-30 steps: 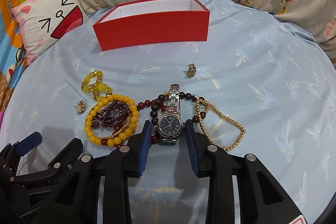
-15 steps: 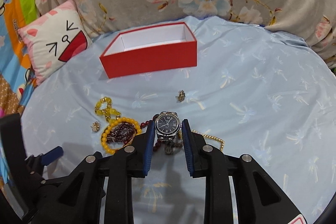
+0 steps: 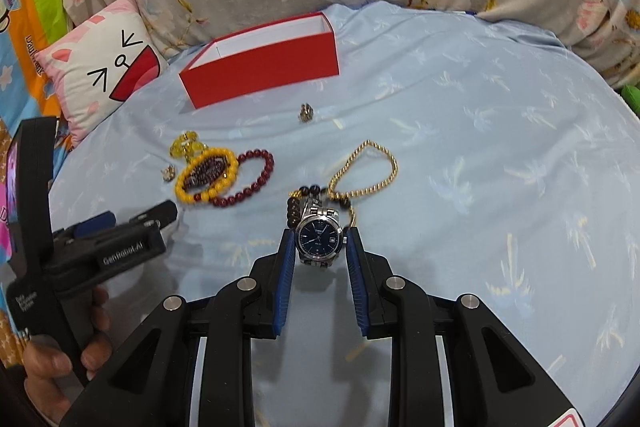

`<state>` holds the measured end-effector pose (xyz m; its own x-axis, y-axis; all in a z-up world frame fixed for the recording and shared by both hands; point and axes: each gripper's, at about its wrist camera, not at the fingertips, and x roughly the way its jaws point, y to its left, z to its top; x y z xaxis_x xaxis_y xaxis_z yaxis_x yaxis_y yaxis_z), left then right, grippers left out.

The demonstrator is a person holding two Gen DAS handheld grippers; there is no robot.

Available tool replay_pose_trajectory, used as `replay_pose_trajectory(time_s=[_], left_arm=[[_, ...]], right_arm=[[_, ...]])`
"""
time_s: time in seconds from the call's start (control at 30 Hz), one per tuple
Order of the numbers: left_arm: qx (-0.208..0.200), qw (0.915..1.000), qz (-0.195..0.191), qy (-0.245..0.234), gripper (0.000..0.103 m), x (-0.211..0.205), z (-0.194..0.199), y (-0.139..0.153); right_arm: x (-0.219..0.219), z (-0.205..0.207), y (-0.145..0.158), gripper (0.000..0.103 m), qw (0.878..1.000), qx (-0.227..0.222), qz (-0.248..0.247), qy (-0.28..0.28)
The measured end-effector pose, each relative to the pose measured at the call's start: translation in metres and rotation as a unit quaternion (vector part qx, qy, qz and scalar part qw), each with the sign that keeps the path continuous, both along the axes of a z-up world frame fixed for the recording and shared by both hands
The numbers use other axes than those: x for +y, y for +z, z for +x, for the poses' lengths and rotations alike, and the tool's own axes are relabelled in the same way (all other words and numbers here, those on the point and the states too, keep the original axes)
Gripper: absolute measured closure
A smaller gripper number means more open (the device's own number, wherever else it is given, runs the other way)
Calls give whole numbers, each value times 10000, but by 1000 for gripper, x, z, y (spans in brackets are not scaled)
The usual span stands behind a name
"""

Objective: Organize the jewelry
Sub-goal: 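Grasp the black bead bracelet with the left tool while the right tool carries the watch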

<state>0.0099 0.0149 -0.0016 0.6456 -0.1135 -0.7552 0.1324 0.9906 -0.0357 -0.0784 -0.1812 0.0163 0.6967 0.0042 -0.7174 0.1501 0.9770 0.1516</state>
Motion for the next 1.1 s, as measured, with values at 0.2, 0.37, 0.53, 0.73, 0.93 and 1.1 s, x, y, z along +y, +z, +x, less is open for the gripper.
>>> replay_pose_trajectory(time_s=[0.2, 0.37, 0.53, 0.73, 0.93, 1.1], left_arm=[[-81, 9999, 34, -144, 9, -8, -9, 3], [-60, 9997, 60, -237, 9, -16, -14, 2], [15, 9994, -54, -334, 9, -22, -20, 1], [-10, 9983, 24, -576, 9, -41, -32, 0], [-3, 9975, 71, -702, 9, -53, -38, 0], [7, 9966, 25, -828, 9, -62, -42, 2]], right_arm=[[-2, -10, -4, 79, 10000, 28, 55, 48], [-6, -16, -9, 79, 9998, 89, 154, 61], [-10, -25, -9, 79, 9999, 42, 123, -13], [-27, -30, -4, 79, 9994, -22, 327, -122], [-33, -29, 18, 79, 9984, -399, 347, -191], [-43, -36, 37, 79, 9961, -693, 410, -349]])
